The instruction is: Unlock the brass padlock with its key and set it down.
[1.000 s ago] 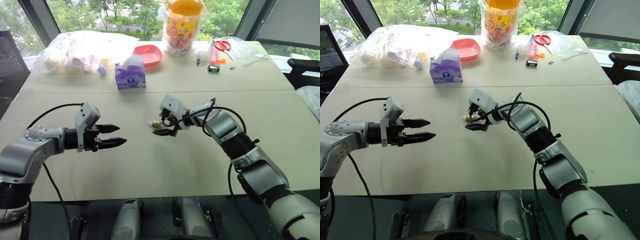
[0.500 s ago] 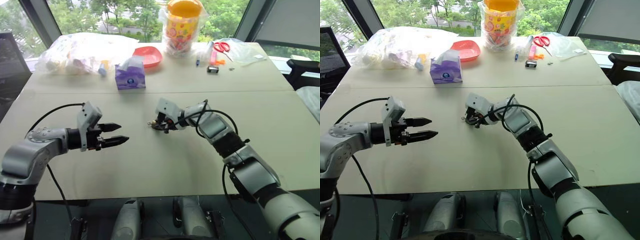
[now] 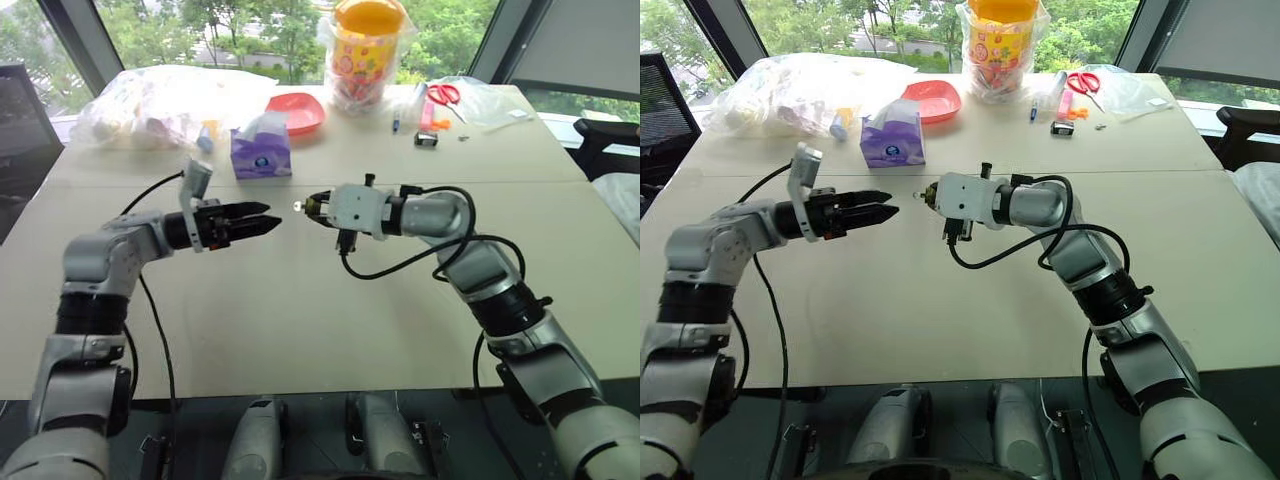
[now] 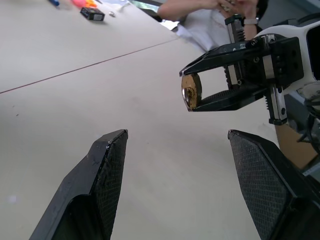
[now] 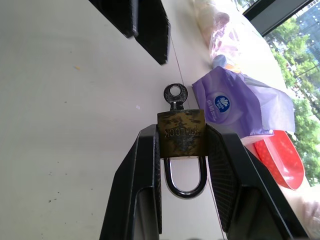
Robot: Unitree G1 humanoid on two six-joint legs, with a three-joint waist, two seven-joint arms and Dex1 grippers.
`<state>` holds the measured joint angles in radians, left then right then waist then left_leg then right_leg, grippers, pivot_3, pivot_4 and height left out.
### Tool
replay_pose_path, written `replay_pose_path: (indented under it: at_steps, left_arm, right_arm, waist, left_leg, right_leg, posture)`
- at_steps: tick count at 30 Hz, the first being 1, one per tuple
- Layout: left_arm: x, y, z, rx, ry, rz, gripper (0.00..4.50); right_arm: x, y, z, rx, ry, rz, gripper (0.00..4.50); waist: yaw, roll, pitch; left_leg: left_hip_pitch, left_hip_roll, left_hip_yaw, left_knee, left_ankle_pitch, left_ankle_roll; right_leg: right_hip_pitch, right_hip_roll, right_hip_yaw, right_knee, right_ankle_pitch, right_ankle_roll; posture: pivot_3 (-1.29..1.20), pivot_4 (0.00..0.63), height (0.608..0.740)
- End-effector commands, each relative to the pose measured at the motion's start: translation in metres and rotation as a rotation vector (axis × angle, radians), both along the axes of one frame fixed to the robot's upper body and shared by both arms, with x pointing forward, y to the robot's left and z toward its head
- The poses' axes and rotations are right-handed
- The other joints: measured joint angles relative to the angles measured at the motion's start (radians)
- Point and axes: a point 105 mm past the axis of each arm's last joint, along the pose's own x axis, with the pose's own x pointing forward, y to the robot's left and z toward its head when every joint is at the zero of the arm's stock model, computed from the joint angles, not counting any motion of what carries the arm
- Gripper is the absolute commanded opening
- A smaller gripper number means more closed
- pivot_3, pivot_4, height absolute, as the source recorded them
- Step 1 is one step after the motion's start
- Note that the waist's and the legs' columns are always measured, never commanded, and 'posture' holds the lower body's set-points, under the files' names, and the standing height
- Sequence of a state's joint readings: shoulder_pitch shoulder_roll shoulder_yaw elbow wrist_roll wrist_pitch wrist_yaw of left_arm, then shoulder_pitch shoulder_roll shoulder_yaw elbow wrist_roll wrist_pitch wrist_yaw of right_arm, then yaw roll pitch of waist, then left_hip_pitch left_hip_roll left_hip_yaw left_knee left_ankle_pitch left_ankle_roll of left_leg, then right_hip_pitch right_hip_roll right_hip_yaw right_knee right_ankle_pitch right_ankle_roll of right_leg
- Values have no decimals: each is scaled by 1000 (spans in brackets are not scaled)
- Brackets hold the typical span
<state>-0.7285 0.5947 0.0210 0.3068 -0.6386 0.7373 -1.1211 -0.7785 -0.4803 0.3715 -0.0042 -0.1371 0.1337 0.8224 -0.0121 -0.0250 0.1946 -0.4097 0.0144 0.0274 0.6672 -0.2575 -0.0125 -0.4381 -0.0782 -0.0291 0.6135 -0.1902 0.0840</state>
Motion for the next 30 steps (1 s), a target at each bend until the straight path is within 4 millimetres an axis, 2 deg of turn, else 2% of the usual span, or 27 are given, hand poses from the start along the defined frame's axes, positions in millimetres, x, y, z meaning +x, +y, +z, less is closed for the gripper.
replay_pose_path:
  at_steps: [1,2,8,17,19,23,26,30]
  left_arm:
    - [5,-10,12,-8,-56,-60,2462]
    - [6,-14,12,-6,-58,-79,2047]
    - [12,-23,16,-24,-73,-110,2047]
    - [17,-25,18,-36,-84,-112,2047]
    - [16,-26,17,-38,-84,-117,1533]
    - [14,-28,16,-33,-82,-133,12]
    - [14,-30,14,-14,-98,-133,12]
    - [16,-36,8,96,-210,-121,12]
  right_arm:
    - [-3,-1,20,39,-74,-15,734]
    - [-3,-1,21,40,-76,-19,734]
    - [-4,-2,20,43,-73,-34,734]
    - [-5,-1,19,41,-67,-34,734]
    - [-5,0,19,42,-65,-34,734]
    - [-6,1,18,43,-62,-31,734]
    - [-7,3,17,44,-57,-27,734]
    - [-7,2,16,41,-43,-28,734]
  waist:
    - [-1,0,0]
    - [-2,0,0]
    - [-3,0,0]
    - [-2,0,0]
    - [-2,0,0]
    - [-2,0,0]
    - [-2,0,0]
    - [-1,0,0]
  left_leg:
    - [0,0,0,0,0,0]
    - [0,0,0,0,0,0]
    - [0,0,0,0,0,0]
    - [0,0,0,0,0,0]
    - [0,0,0,0,0,0]
    - [0,0,0,0,0,0]
    - [0,0,0,0,0,0]
    - [0,0,0,0,0,0]
  right_leg:
    - [0,0,0,0,0,0]
    - [0,0,0,0,0,0]
    - [0,0,0,0,0,0]
    - [0,0,0,0,0,0]
    - [0,0,0,0,0,0]
    - [0,0,0,0,0,0]
    - [0,0,0,0,0,0]
    - [0,0,0,0,0,0]
  posture:
    - [0,150,740]
    - [0,150,740]
    - [0,150,740]
    - [0,150,740]
    - [0,150,740]
    - [0,150,740]
    - [0,150,740]
    - [0,150,740]
